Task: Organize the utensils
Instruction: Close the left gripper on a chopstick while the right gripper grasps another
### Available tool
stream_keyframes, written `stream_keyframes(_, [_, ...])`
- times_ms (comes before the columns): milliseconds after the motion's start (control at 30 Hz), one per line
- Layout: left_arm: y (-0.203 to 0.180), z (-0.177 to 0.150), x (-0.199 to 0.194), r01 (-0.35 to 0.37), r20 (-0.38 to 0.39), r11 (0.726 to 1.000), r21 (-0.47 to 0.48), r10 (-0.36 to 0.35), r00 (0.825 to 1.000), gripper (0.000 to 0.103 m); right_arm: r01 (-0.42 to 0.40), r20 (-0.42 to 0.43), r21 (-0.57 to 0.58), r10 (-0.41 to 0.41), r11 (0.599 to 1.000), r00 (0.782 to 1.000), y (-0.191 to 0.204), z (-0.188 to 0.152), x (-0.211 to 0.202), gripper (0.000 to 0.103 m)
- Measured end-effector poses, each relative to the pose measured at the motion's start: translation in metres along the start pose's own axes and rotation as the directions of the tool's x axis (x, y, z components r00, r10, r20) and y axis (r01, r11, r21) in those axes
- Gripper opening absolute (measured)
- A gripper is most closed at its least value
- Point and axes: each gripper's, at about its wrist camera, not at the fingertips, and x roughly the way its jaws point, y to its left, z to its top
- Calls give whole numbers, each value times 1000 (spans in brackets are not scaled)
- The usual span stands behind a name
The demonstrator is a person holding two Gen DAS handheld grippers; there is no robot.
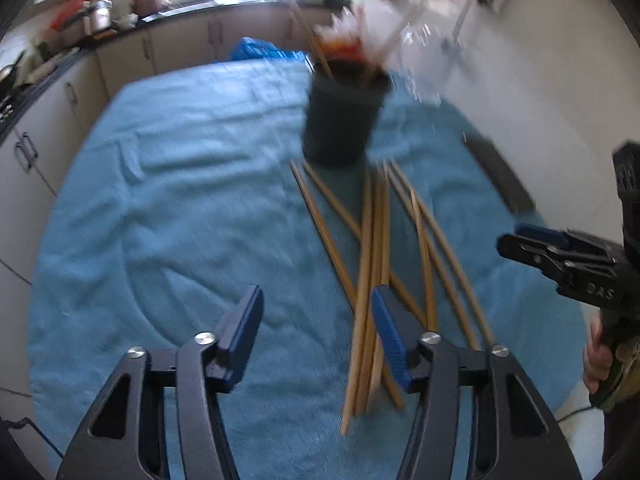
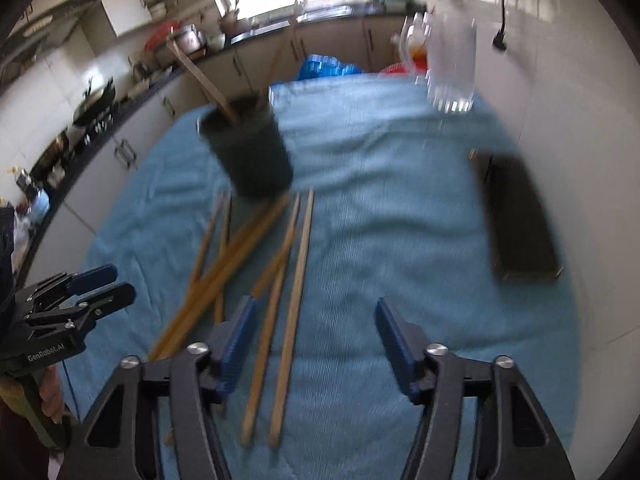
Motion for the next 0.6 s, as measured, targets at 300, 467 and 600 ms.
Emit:
stream_keyframes(300, [-12,0,31,44,-79,998,40,-41,996,5,31,-56,-39,-33,999,998,17,-19,39,37])
stream_keyframes(467, [1,2,30,21,-45,999,-42,-23,999,0,90,-53,-60,-94,994,994,20,-18,47,8])
stream_keyframes(600, [22,-6,30,0,-57,993,-119,-7,998,0,102,-51,13,-101,995,994,5,-18,42,8])
